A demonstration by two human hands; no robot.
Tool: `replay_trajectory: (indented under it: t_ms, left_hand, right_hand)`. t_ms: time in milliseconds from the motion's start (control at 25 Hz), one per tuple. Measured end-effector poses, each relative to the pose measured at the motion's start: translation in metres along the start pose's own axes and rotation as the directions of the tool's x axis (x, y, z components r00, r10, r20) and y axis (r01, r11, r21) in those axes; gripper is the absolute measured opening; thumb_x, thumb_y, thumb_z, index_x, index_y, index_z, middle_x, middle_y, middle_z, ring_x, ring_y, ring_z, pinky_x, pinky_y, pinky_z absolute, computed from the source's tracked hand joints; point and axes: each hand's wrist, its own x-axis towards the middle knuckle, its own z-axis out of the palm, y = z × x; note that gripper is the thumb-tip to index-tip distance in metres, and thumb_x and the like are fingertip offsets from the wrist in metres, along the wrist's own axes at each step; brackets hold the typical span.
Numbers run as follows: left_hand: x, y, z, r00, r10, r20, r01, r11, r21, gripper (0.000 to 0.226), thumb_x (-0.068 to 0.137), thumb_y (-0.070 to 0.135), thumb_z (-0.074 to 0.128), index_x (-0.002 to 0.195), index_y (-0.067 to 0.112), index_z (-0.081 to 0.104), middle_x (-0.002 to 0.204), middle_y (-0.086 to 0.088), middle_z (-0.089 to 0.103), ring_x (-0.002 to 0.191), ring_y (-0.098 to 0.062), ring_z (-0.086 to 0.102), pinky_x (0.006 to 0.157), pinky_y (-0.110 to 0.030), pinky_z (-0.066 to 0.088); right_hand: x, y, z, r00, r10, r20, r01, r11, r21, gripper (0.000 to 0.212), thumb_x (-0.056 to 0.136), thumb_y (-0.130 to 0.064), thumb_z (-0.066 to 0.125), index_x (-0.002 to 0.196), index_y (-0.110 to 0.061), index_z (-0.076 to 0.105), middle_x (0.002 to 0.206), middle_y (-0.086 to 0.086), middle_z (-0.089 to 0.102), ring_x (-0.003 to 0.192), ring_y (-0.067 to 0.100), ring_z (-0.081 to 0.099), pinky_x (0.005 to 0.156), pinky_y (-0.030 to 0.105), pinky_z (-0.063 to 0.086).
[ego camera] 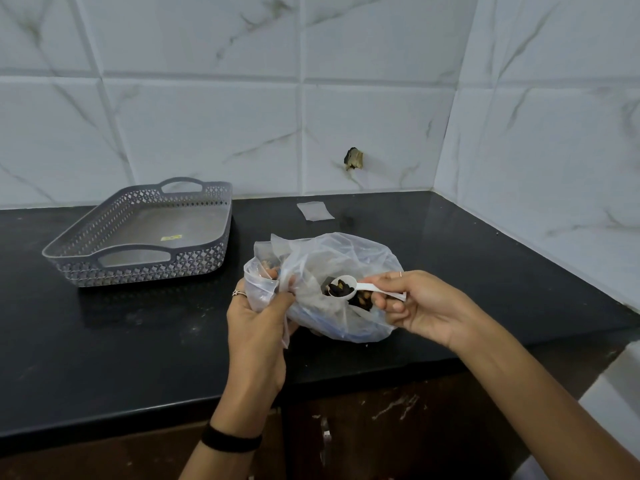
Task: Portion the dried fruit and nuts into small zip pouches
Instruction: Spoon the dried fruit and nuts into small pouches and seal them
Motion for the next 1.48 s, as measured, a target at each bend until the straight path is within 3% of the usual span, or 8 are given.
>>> replay_trajectory:
  t_ms: [240,400,560,880,1040,1200,1360,1480]
  left_hand:
    - [-0.004,0.006,-0.006,1.000,-0.005,0.005,0.004,0.995,0.098,0.043,0.084,-0.002,0.063,0.124,0.015,0.055,0.114,-0.009,0.069,0.102,-0.024,0.069,0.086,-0.046,0.057]
    - [-0.011,0.009,-0.008,0.996,0.077,0.040,-0.085,0.964,0.251,0.037,0.083,0.002,0.068,0.105,0.030,0.057,0.108,0.000,0.069,0.098,-0.016,0.069,0.078,-0.034,0.058]
    - [-0.013,0.006,-0.013,0.987,0.143,0.072,-0.160,0.897,0.411,0.044,0.077,0.016,0.076,0.116,0.025,0.057,0.113,0.001,0.067,0.104,-0.016,0.066,0.088,-0.041,0.056]
    - [-0.017,0.004,-0.016,0.965,0.261,0.035,-0.244,0.835,0.493,0.060,0.059,0.044,0.074,0.115,0.027,0.058,0.115,0.001,0.064,0.106,-0.012,0.063,0.089,-0.036,0.054]
    - [-0.011,0.000,-0.023,0.954,0.295,0.048,-0.269,0.777,0.570,0.037,0.075,0.021,0.077,0.107,0.025,0.058,0.109,-0.002,0.062,0.101,-0.015,0.061,0.076,-0.026,0.049]
    - [-0.012,0.000,-0.023,0.950,0.305,0.069,-0.282,0.742,0.608,0.041,0.078,0.015,0.075,0.115,0.019,0.057,0.104,0.003,0.065,0.096,-0.010,0.062,0.068,-0.012,0.046]
    - [-0.013,0.004,-0.023,0.936,0.334,0.110,-0.328,0.716,0.616,0.041,0.079,0.014,0.074,0.110,0.024,0.050,0.094,0.009,0.063,0.084,0.000,0.062,0.062,-0.007,0.047]
    - [-0.016,0.006,-0.025,0.931,0.345,0.121,-0.340,0.695,0.634,0.037,0.079,0.017,0.074,0.106,0.023,0.050,0.088,0.010,0.063,0.080,0.008,0.059,0.060,-0.006,0.045]
  right_hand:
    - [-0.006,0.002,0.004,1.000,-0.025,0.015,0.024,0.996,0.091,0.021,0.093,-0.004,0.048,0.107,0.004,0.062,0.057,0.008,0.054,0.037,0.005,0.038,0.035,0.015,0.032]
    - [-0.023,-0.010,0.013,0.990,-0.139,0.028,0.137,0.990,0.043,0.021,0.092,-0.004,0.050,0.097,0.002,0.069,0.058,0.008,0.052,0.038,0.005,0.037,0.037,0.015,0.030]
    - [-0.038,-0.018,0.038,0.972,-0.207,0.109,0.207,0.978,0.012,0.021,0.092,-0.005,0.050,0.100,0.002,0.068,0.057,0.008,0.053,0.038,0.006,0.036,0.038,0.015,0.030]
    - [-0.041,-0.005,0.077,0.959,-0.250,0.132,0.275,0.932,-0.235,0.018,0.095,-0.007,0.050,0.101,-0.003,0.066,0.056,0.008,0.056,0.038,0.006,0.038,0.039,0.014,0.034]
    - [-0.041,-0.004,0.081,0.960,-0.233,0.156,0.270,0.917,-0.293,0.018,0.096,-0.009,0.050,0.102,-0.003,0.067,0.056,0.008,0.056,0.038,0.006,0.038,0.039,0.013,0.033]
    - [-0.044,-0.005,0.085,0.945,-0.242,0.218,0.310,0.873,-0.377,0.019,0.096,-0.009,0.050,0.101,-0.004,0.067,0.056,0.007,0.056,0.039,0.006,0.037,0.040,0.013,0.031]
    - [-0.039,-0.006,0.088,0.907,-0.328,0.264,0.421,0.673,-0.608,0.016,0.096,-0.015,0.052,0.098,-0.014,0.068,0.057,0.002,0.058,0.039,0.004,0.042,0.047,0.013,0.037]
    - [-0.035,-0.001,0.092,0.771,-0.474,0.425,0.574,0.228,-0.786,0.016,0.094,-0.019,0.055,0.104,-0.022,0.068,0.070,-0.007,0.064,0.061,0.002,0.058,0.061,0.018,0.045]
